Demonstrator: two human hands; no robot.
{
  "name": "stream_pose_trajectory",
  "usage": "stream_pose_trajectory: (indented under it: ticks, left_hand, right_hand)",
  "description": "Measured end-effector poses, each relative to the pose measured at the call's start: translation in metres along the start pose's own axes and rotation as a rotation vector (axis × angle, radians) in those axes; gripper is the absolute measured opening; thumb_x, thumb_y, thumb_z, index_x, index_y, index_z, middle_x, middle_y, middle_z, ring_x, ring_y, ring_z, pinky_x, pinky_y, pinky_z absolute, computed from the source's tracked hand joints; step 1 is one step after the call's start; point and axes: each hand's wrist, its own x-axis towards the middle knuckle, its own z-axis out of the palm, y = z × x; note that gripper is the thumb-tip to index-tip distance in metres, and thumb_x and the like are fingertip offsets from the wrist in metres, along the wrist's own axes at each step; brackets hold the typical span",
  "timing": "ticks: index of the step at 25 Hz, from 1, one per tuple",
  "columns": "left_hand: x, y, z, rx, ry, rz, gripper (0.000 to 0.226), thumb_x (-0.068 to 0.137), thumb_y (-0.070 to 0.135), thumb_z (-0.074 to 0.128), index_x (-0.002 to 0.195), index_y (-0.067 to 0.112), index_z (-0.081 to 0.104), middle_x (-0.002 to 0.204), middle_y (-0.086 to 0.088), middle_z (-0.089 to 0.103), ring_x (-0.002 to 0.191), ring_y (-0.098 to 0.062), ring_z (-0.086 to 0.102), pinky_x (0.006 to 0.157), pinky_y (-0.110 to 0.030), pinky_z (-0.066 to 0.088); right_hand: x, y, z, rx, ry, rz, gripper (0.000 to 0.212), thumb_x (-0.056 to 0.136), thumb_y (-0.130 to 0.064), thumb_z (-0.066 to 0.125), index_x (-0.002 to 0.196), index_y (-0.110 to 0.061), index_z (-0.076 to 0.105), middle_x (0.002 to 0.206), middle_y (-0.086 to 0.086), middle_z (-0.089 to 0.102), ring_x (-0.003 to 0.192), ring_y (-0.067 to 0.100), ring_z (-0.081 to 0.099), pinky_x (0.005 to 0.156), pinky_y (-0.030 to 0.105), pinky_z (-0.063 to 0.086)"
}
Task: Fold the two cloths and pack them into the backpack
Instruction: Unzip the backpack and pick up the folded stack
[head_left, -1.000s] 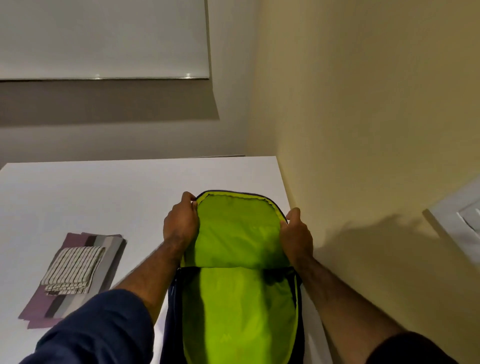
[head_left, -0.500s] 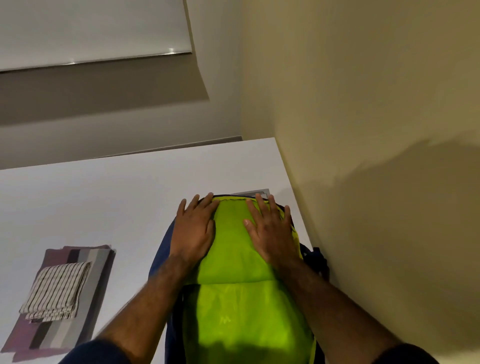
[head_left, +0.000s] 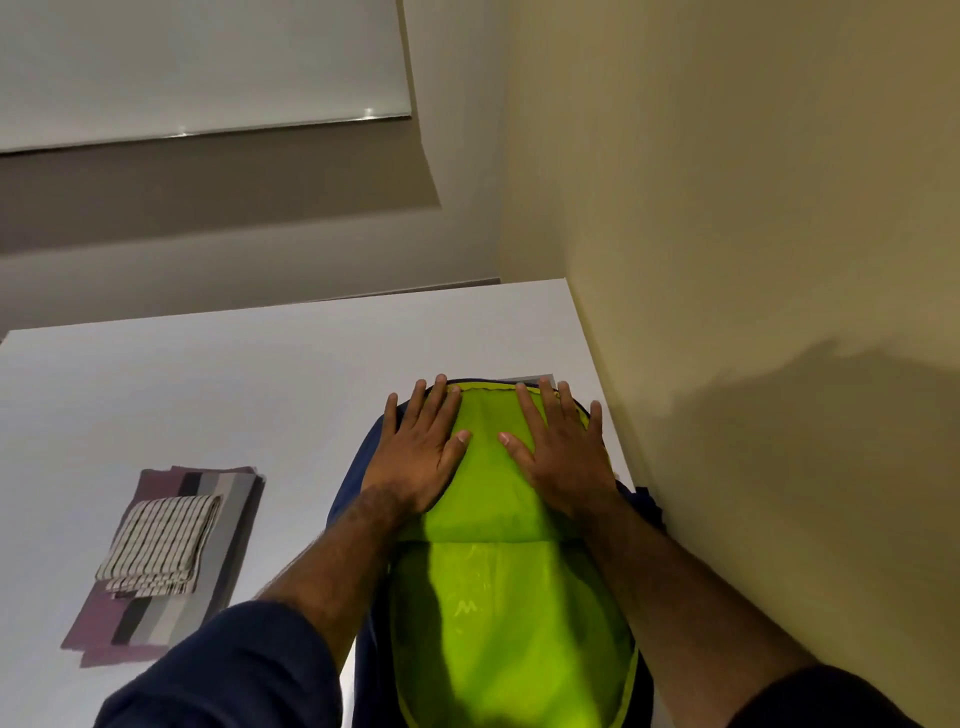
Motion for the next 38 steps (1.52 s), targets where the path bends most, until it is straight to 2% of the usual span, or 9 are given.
stream_pose_trajectory:
  ticks: [4, 13, 17, 19, 22, 25, 32, 36, 38]
  left_hand:
    - [-0.060, 0.007, -0.021, -0.009, 0.090, -0.101, 0.067, 0.100, 0.059, -0.002, 0.160, 0.031, -0.012, 0.166, 0.010, -0.024, 0.153, -0.012, -0.025, 0.124, -0.044, -0.017]
    - [-0.239, 0.013, -0.037, -0.001, 0.164, -0.388, 0.072, 0.099, 0.068, -0.006, 0.162, 0.032, -0.008, 0.169, 0.009, -0.016, 0.152, -0.009, -0.026, 0.122, -0.043, -0.015]
    - [-0.287, -0.013, -0.072, -0.003, 0.242, -0.509, 0.084, 0.080, 0.081, -0.024, 0.153, 0.037, -0.028, 0.159, 0.015, -0.036, 0.147, -0.010, -0.036, 0.116, -0.038, -0.027]
    - [-0.307, -0.029, -0.087, 0.049, 0.339, -0.558, 0.080, 0.087, 0.080, -0.014, 0.154, 0.037, -0.027, 0.167, 0.008, -0.019, 0.152, -0.019, -0.026, 0.116, -0.036, -0.024]
    - [-0.338, -0.062, -0.101, 0.147, 0.300, -0.612, 0.077, 0.101, 0.067, 0.026, 0.162, 0.025, 0.004, 0.161, -0.001, 0.033, 0.153, -0.025, 0.010, 0.121, -0.040, 0.001]
    - [-0.361, -0.096, -0.113, 0.245, 0.376, -0.559, 0.079, 0.099, 0.068, 0.033, 0.162, 0.022, 0.017, 0.167, -0.005, 0.026, 0.156, -0.024, 0.005, 0.119, -0.043, 0.009]
    - [-0.413, -0.179, -0.134, 0.297, 0.402, -0.467, 0.076, 0.098, 0.073, 0.031, 0.157, 0.025, 0.034, 0.166, -0.006, 0.022, 0.150, -0.028, 0.016, 0.117, -0.048, 0.011]
    - [-0.452, -0.232, -0.144, 0.184, 0.389, -0.487, 0.077, 0.101, 0.070, 0.025, 0.161, 0.023, 0.026, 0.164, -0.007, 0.033, 0.147, -0.031, 0.027, 0.109, -0.050, 0.024]
    - [-0.466, -0.251, -0.147, 0.131, 0.334, -0.491, 0.073, 0.103, 0.068, 0.023, 0.159, 0.022, 0.033, 0.164, -0.007, 0.034, 0.149, -0.029, 0.025, 0.110, -0.048, 0.024]
  right_hand:
    - [-0.044, -0.017, -0.023, -0.007, 0.059, 0.018, 0.081, 0.096, -0.075, 0.009, 0.161, -0.028, 0.021, 0.167, 0.008, 0.021, 0.154, 0.032, 0.017, 0.119, 0.061, 0.016]
    - [-0.142, -0.108, -0.061, 0.051, 0.013, -0.006, 0.087, 0.090, -0.077, -0.003, 0.161, -0.028, 0.007, 0.168, 0.008, 0.015, 0.156, 0.030, 0.008, 0.122, 0.058, 0.007]
    - [-0.155, -0.167, -0.076, 0.118, 0.027, -0.071, 0.083, 0.096, -0.074, 0.005, 0.153, -0.021, 0.035, 0.148, 0.015, 0.054, 0.138, 0.038, 0.049, 0.110, 0.059, 0.022]
    - [-0.157, -0.193, -0.076, 0.127, 0.085, -0.131, 0.084, 0.096, -0.073, 0.007, 0.151, -0.020, 0.041, 0.140, 0.018, 0.060, 0.129, 0.041, 0.057, 0.102, 0.061, 0.025]
    - [-0.160, -0.230, -0.079, 0.098, 0.147, -0.192, 0.078, 0.096, -0.074, 0.009, 0.148, -0.024, 0.036, 0.142, 0.017, 0.059, 0.142, 0.036, 0.040, 0.106, 0.062, 0.022]
    - [-0.160, -0.263, -0.075, 0.095, 0.162, -0.199, 0.078, 0.095, -0.076, 0.014, 0.151, -0.025, 0.036, 0.143, 0.013, 0.059, 0.157, 0.022, -0.003, 0.119, 0.052, 0.000]
    - [-0.183, -0.381, -0.087, 0.050, 0.125, -0.155, 0.081, 0.095, -0.078, 0.022, 0.153, -0.023, 0.039, 0.145, 0.012, 0.058, 0.133, 0.037, 0.054, 0.118, 0.045, -0.007]
    - [-0.196, -0.431, -0.092, -0.091, 0.135, -0.155, 0.087, 0.094, -0.081, 0.009, 0.160, -0.025, 0.005, 0.166, 0.005, 0.005, 0.152, 0.030, 0.001, 0.113, 0.044, -0.027]
    - [-0.197, -0.445, -0.086, -0.074, 0.098, -0.143, 0.089, 0.094, -0.081, 0.006, 0.161, -0.022, 0.013, 0.167, 0.007, 0.013, 0.152, 0.028, 0.003, 0.116, 0.044, -0.019]
